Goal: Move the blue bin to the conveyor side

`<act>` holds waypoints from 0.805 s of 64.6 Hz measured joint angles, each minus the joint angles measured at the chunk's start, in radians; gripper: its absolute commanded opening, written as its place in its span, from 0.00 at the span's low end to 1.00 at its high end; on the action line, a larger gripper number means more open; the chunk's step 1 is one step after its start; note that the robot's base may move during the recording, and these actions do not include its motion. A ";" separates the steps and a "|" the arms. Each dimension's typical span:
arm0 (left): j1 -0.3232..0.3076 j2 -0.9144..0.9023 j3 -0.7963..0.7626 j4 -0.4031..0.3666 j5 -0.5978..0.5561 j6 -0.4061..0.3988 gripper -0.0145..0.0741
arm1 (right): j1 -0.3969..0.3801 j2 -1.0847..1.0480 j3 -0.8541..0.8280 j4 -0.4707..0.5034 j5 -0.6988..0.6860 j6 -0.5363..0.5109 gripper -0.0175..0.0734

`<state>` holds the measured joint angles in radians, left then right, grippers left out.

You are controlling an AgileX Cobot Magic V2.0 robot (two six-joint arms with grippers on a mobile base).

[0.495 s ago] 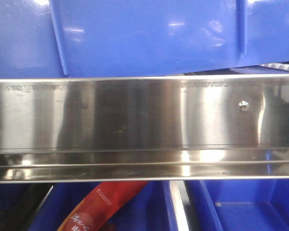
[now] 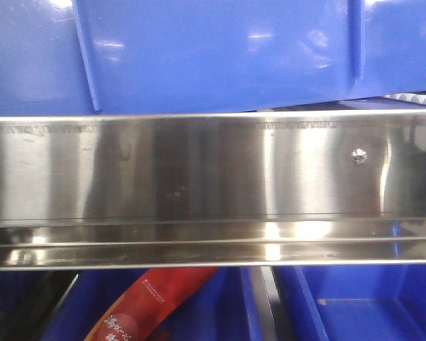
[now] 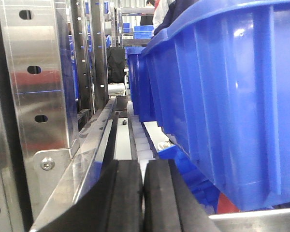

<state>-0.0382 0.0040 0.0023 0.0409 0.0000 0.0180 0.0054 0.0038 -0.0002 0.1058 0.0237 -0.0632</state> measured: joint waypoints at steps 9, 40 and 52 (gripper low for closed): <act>0.000 0.000 0.000 0.000 0.000 0.000 0.18 | 0.000 0.000 0.000 0.000 0.000 0.000 0.10; 0.000 0.000 0.000 0.000 -0.023 0.000 0.18 | 0.000 0.000 0.000 0.000 -0.011 0.000 0.10; 0.000 -0.002 -0.034 -0.076 -0.138 0.000 0.18 | 0.000 -0.002 -0.010 0.000 -0.266 0.000 0.10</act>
<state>-0.0382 0.0023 -0.0317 -0.0355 -0.1381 0.0180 0.0054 0.0021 -0.0097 0.1058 -0.2422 -0.0632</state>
